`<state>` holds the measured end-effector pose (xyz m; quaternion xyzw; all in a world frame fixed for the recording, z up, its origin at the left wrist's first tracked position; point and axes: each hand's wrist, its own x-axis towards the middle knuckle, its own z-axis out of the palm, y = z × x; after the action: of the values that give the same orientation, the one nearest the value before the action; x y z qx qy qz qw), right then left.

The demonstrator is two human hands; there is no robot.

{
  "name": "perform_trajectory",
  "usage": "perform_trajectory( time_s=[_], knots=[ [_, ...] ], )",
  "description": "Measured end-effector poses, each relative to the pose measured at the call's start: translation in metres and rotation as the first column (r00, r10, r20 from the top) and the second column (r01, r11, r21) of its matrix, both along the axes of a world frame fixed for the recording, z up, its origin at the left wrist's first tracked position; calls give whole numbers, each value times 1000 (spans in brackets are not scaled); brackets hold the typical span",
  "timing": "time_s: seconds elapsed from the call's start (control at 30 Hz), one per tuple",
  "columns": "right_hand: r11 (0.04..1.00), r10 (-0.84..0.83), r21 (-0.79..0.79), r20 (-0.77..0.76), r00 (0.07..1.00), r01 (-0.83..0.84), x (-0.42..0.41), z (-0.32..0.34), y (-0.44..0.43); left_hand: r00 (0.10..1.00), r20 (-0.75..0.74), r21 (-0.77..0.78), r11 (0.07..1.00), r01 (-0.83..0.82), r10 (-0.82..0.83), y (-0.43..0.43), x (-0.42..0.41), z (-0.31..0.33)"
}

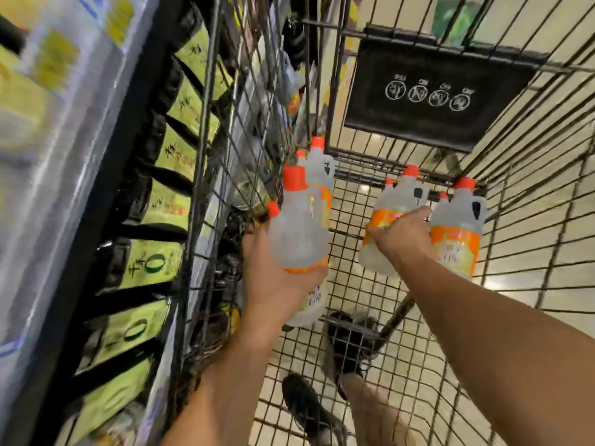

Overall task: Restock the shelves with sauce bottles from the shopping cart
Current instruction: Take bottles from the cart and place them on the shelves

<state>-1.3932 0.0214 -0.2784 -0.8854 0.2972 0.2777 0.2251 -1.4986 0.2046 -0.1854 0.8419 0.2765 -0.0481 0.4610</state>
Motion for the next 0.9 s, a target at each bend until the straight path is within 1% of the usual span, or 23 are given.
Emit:
perform_trajectory(
  time_s=[0.07,0.13,0.27,0.33,0.47,0.57,0.67,0.8,0.9],
  knots=[
    [997,-57,51,-29,998,59,6,-7,-1,1000,-6,4,1000,10,-10,0,-9,-6],
    [991,-107,70,-46,993,111,9,-12,-2,1000,-8,6,1000,13,-13,0,-16,-11],
    [978,-172,119,-18,985,173,9,-14,-5,1000,-21,-26,1000,-16,16,-3,-26,-16],
    [980,-158,131,60,986,149,2,-11,-10,1000,-10,-30,999,-19,18,-5,-31,-14],
    [981,-73,192,282,957,19,-19,8,-19,1000,7,8,1000,-12,12,-5,-38,-5],
    [970,-26,227,440,897,-84,-31,39,-24,1000,0,18,1000,-2,2,-9,-41,14],
    [955,-10,256,525,851,-146,-44,85,-23,1000,29,19,1000,9,-9,-15,-47,46],
    [907,-64,353,656,752,-230,-69,163,-20,981,175,76,995,65,-78,-19,-56,109],
    [821,-106,467,690,716,-328,-94,232,-15,958,276,61,996,58,-73,-17,-71,172]
  ],
)
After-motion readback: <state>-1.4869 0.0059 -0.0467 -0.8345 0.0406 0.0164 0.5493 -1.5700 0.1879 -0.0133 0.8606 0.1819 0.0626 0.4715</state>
